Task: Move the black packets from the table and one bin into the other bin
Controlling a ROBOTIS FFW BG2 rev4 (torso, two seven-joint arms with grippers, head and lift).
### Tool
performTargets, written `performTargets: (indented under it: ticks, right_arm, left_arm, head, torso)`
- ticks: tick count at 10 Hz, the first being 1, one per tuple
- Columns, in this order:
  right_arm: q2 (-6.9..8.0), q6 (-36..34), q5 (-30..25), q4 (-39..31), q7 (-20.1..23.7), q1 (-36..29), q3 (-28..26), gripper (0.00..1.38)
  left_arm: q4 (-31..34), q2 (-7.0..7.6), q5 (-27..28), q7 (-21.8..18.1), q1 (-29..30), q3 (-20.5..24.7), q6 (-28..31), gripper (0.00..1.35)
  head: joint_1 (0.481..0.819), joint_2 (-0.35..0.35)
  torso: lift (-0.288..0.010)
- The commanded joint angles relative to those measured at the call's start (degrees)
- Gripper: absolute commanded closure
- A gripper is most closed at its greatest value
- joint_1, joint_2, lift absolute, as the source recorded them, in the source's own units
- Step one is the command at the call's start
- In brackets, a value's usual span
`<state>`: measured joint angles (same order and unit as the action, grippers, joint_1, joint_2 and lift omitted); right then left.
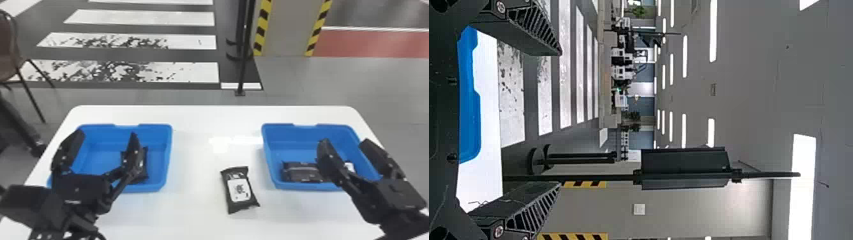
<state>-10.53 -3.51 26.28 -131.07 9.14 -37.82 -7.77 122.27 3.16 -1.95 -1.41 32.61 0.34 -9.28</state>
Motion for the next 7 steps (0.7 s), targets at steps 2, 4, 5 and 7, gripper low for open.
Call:
performTargets:
  ticks: [2, 4, 5, 7]
  right_arm:
    - [-0.02, -0.7, 0.0, 0.2, 0.0, 0.3, 0.0, 0.11]
    - [-0.72, -1.4, 0.1, 1.2, 1.1, 2.0, 1.4, 0.11]
    - [-1.34, -2.8, 0.1, 2.0, 1.8, 3.2, 2.7, 0.10]
    - [-2.21, -10.1, -1.5, 4.3, 4.9, 7.9, 4.2, 0.10]
  left_arm:
    - [0.0, 0.00, -0.1, 0.0, -0.1, 0.0, 0.1, 0.10]
    - [0.0, 0.00, -0.1, 0.0, -0.1, -0.1, 0.3, 0.10]
    - [0.0, 0.00, -0.2, 0.0, -0.1, 0.0, 0.3, 0.10]
    - [0.0, 0.00, -0.3, 0.0, -0.1, -0.1, 0.6, 0.10]
  head:
    - [0.695, -0.030]
    - [0.695, -0.027]
    - [0.695, -0.016]
    - [0.695, 0.013]
  torso:
    - [-0.110]
    - [-0.110]
    - [-0.110]
    - [-0.110]
